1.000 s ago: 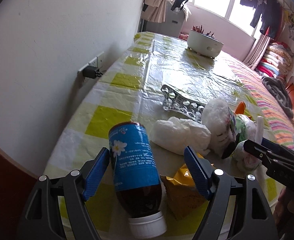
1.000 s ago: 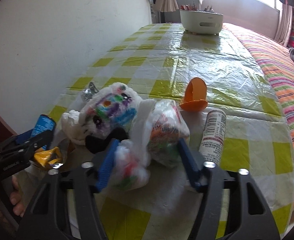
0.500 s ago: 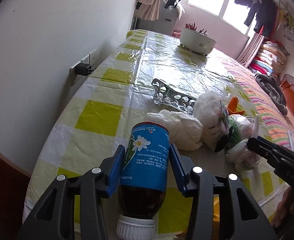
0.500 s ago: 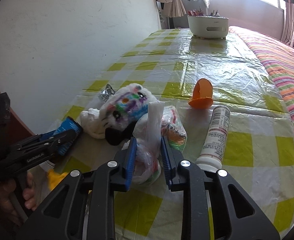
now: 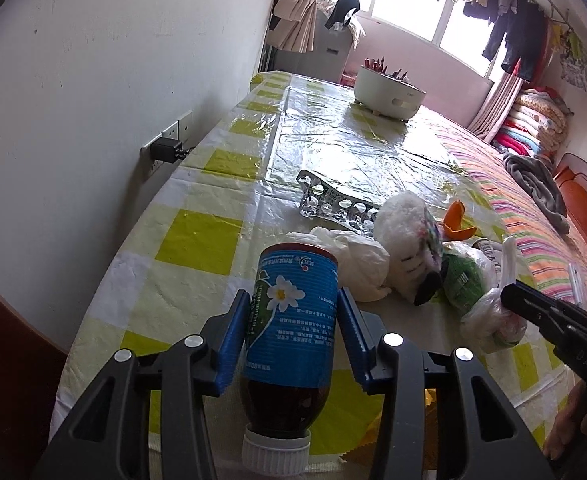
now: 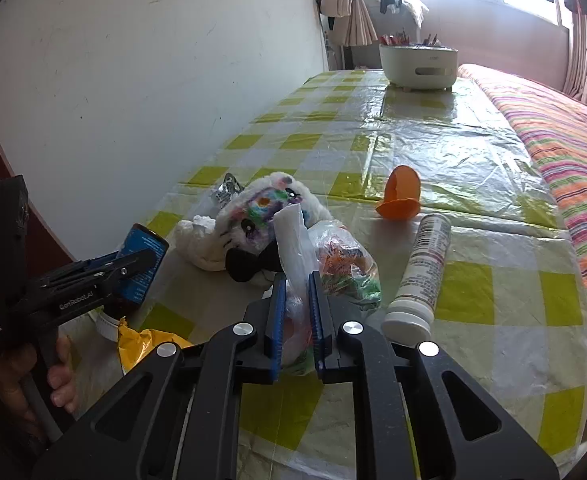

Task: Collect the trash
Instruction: 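Lift the blue bottle with the left tool while the right tool lifts the plastic bag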

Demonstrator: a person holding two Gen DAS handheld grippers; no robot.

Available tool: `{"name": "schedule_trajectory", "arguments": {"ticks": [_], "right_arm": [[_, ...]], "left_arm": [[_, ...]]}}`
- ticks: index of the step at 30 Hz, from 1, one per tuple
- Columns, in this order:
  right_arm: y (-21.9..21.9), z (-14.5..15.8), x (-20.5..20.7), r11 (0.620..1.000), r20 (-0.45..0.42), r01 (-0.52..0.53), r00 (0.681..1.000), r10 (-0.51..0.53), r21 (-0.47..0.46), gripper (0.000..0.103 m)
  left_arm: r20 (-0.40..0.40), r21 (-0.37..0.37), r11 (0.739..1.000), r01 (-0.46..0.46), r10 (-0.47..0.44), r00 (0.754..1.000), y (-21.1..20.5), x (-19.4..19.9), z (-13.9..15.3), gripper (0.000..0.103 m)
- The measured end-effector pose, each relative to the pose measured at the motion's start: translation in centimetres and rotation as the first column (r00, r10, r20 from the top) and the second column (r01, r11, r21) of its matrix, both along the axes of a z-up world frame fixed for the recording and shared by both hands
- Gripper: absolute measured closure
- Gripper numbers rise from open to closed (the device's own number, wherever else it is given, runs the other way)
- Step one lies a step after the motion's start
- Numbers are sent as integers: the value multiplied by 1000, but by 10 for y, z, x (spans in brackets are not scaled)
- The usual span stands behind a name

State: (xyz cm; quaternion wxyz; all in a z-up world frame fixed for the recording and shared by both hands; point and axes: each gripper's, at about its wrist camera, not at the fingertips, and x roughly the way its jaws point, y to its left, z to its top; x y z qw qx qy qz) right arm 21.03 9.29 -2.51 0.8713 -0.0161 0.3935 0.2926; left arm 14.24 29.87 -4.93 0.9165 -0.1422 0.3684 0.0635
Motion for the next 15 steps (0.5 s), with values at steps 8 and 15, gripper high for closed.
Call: {"name": "schedule_trajectory", "arguments": {"ticks": [8, 15], "right_arm": [[-9, 11, -9, 1000, 27, 2, 1000, -3, 28, 93], [-22, 19, -15, 999, 47, 15, 999, -17, 47, 93]], "left_arm": [[44, 24, 1000, -7, 6, 999, -5, -10, 15, 60], [90, 39, 999, -5, 1, 996, -14, -18, 31, 61]]}}
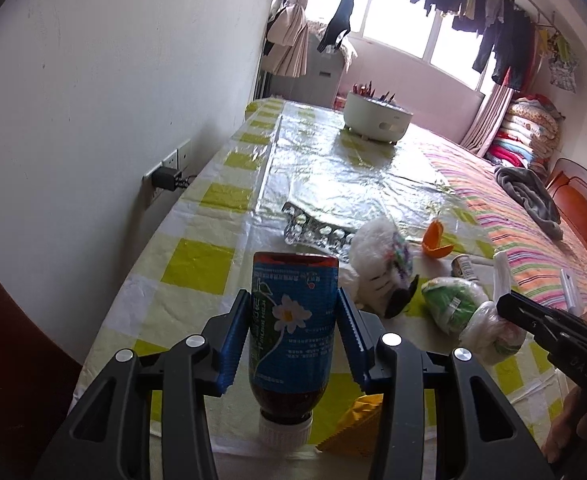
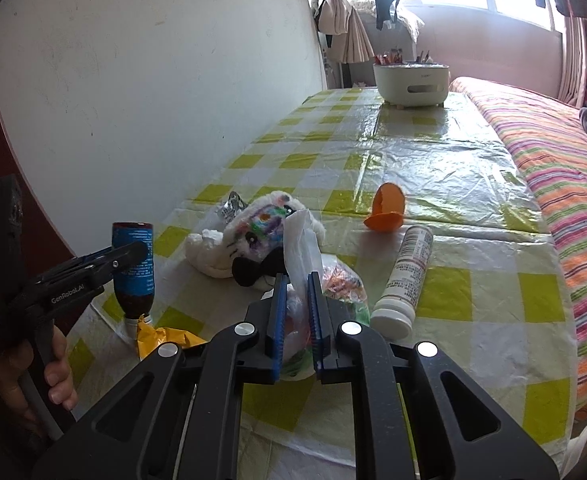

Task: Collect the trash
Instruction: 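Lift the blue bottle with the left tool while the right tool lifts the plastic bag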

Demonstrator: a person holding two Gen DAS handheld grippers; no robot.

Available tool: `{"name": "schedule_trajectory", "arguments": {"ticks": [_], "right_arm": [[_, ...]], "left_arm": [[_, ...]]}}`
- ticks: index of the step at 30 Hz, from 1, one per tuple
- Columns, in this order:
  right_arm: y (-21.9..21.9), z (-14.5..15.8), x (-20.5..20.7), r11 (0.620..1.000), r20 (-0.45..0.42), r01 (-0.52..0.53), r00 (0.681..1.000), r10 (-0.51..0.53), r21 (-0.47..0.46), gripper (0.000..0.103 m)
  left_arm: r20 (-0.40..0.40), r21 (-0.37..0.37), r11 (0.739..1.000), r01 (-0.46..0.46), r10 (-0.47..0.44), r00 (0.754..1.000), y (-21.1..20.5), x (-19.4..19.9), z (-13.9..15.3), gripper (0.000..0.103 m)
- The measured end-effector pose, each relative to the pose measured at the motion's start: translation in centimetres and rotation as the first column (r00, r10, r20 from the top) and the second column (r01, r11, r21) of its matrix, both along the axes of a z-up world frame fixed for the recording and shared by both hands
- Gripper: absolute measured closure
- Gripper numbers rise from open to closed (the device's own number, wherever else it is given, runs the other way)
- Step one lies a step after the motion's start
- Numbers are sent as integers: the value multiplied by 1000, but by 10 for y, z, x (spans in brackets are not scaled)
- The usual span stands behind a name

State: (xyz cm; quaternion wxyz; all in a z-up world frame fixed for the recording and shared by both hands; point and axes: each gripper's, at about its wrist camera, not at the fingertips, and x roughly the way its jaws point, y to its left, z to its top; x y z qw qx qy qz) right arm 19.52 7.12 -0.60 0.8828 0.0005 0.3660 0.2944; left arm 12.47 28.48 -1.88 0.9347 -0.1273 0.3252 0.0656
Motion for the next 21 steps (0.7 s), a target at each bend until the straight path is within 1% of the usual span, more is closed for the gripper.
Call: {"name": "schedule_trajectory", "arguments": {"ticks": [11, 17, 21], "right_arm": [[-22, 17, -12, 1000, 48, 19, 999, -20, 24, 93], [-42, 26, -18, 999, 67, 37, 997, -40, 38, 93], [-55, 29, -20, 998, 74, 54, 996, -57, 45, 93]], "left_arm": [[59, 17, 1000, 14, -15, 998, -17, -10, 20, 61], [91, 26, 999, 30, -32, 995, -32, -14, 32, 61], [98, 32, 999, 44, -47, 994, -42, -15, 34, 61]]}}
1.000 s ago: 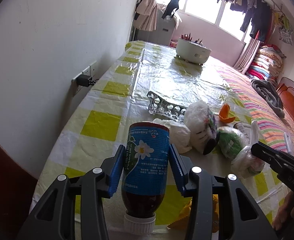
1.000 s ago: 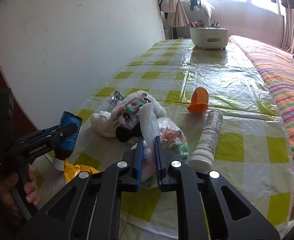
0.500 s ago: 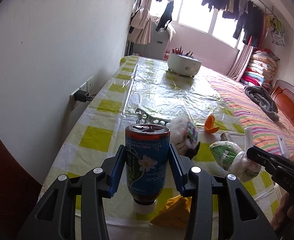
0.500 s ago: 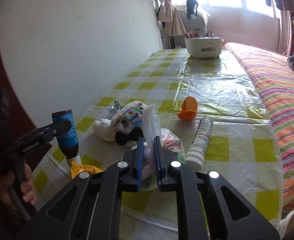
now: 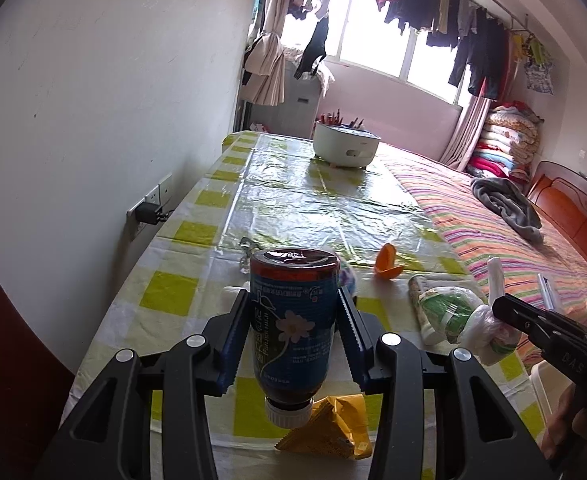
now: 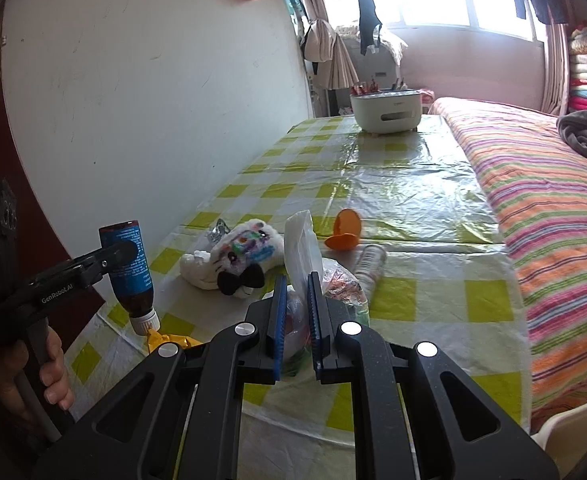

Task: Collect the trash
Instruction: 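Lift the blue bottle with the left tool while the right tool lifts the plastic bag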

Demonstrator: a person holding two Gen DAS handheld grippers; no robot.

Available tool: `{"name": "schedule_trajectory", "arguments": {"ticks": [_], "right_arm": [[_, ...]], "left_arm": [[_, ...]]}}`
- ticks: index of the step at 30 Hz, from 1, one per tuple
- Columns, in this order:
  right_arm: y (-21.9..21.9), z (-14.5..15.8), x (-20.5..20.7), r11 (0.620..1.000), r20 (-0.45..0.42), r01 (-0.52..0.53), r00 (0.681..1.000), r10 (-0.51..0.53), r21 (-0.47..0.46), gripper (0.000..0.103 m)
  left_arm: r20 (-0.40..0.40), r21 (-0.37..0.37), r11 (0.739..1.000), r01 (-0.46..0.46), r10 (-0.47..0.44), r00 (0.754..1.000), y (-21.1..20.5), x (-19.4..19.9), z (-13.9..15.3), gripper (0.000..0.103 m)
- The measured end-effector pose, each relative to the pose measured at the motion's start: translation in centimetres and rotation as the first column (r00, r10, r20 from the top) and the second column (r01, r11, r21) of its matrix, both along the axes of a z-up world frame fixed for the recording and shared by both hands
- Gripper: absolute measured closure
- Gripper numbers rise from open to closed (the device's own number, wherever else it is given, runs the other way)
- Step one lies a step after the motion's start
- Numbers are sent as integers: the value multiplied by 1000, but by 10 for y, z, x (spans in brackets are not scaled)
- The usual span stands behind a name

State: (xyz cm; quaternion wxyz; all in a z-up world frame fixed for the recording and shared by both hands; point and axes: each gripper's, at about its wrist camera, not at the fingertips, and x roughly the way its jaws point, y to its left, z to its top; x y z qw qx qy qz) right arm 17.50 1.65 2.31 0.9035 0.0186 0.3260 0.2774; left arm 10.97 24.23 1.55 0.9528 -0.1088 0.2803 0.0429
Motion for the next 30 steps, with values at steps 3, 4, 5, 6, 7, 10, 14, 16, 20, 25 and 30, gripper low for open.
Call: {"name": "schedule_trajectory", "arguments": {"ticks": [3, 4, 5, 6, 7, 10, 14, 16, 20, 25, 30], "right_arm": [[-10, 3, -2, 1000, 8, 14, 1000, -14, 6, 93], [-13, 4, -4, 1000, 11, 18, 1000, -18, 9, 93], [-16, 6, -5, 1000, 14, 22, 1000, -23, 13, 93], [-18, 8, -6, 1000, 17, 27, 999, -27, 15, 93], [-21, 9, -8, 999, 22, 31, 999, -31, 17, 93], [-30, 13, -12, 999, 33, 41, 999, -42, 20, 93], [-42, 16, -16, 998, 41, 58, 997, -59, 26, 93], [-48, 17, -18, 997, 45, 66, 997, -67, 26, 93], [-60, 19, -22, 996, 52, 87, 995, -89, 31, 93], [-77, 20, -24, 993, 57, 113, 992, -115, 37, 93], [-93, 19, -27, 990, 55, 135, 989, -137, 34, 93]], "left_arm": [[6, 1, 1000, 9, -9, 1000, -7, 0, 2, 61], [9, 1, 1000, 13, -13, 1000, -9, 0, 4, 61], [13, 1, 1000, 15, -16, 1000, -11, -1, 5, 61], [20, 3, 1000, 20, -20, 1000, -15, -1, 7, 61], [25, 4, 1000, 25, -25, 999, -18, -2, 8, 61], [33, 9, 999, 41, -41, 999, -28, -2, 11, 61], [36, 15, 998, 66, -66, 997, -41, -1, 13, 61], [39, 19, 996, 83, -83, 996, -50, 0, 14, 61], [44, 26, 994, 109, -110, 993, -62, -1, 16, 61], [55, 40, 989, 140, -142, 988, -79, -3, 20, 61], [54, 58, 983, 174, -177, 983, -98, -3, 21, 61]]}}
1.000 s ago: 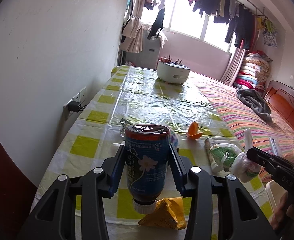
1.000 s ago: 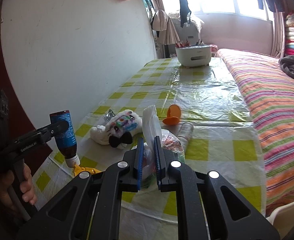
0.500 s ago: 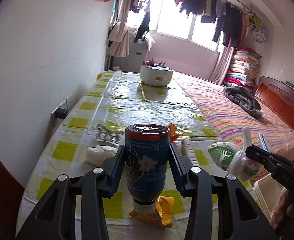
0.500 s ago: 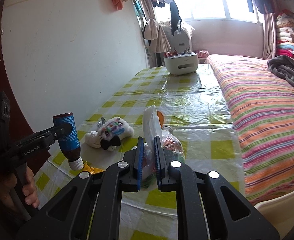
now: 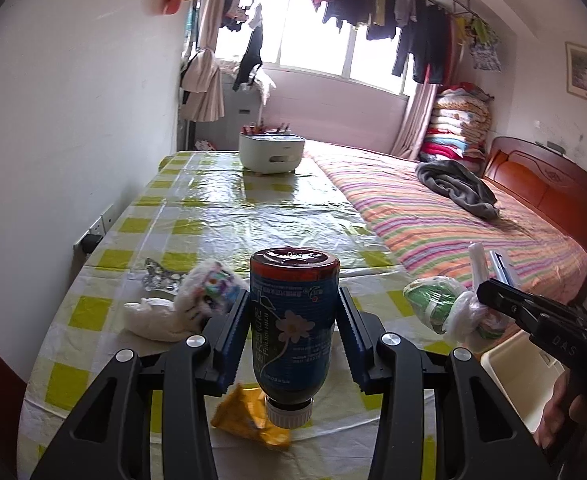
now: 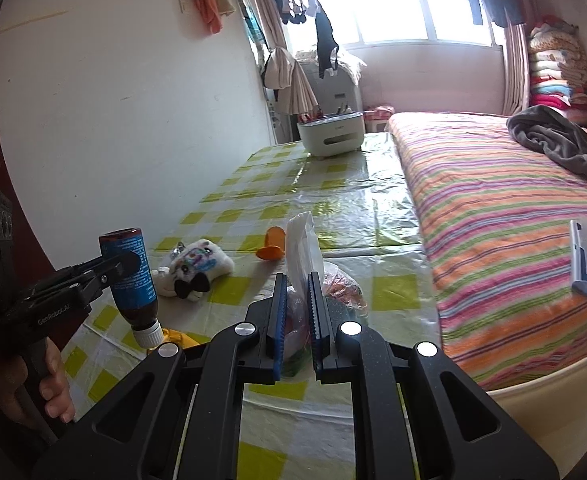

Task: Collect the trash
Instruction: 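Lift the blue bottle with the left tool while the right tool lifts the plastic bag, then carry both items over the cream bin and open both tools to drop them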

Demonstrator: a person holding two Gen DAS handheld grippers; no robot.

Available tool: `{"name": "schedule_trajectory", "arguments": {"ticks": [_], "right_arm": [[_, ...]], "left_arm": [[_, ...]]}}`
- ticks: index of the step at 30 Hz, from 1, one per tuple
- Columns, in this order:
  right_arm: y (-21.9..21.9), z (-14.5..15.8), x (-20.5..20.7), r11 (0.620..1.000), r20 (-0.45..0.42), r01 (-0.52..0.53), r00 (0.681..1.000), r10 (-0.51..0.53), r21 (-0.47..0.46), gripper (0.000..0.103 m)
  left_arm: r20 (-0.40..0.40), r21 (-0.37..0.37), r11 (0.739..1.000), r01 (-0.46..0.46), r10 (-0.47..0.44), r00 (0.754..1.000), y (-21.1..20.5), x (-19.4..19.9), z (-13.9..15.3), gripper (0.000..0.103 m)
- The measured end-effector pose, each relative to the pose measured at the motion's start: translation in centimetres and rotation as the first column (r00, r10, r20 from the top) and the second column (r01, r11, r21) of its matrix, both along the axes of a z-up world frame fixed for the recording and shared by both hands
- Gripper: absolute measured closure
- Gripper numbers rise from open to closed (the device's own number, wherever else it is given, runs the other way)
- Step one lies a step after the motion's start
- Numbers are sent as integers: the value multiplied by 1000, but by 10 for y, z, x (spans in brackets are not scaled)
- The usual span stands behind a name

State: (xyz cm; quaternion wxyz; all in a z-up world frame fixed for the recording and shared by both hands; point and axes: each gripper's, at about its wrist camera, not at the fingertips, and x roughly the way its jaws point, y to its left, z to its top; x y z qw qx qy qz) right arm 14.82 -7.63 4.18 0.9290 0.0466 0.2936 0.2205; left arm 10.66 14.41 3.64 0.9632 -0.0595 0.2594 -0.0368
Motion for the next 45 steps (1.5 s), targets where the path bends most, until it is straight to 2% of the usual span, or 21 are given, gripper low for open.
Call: {"name": "schedule_trajectory", "arguments": {"ticks": [23, 38, 45], "right_arm": [[-74, -9, -22, 995, -7, 104, 995, -104, 2, 93], [-143, -28, -34, 973, -38, 230, 973, -229, 16, 93], [-170, -30, -43, 955, -47, 295, 955, -293, 35, 93]], "left_arm": [[-41, 48, 984, 171, -169, 985, -89, -1, -17, 61], [-78, 57, 954, 294, -289, 954, -145, -4, -28, 61], [-86, 58, 932, 359, -353, 931, -176, -9, -30, 61]]}}
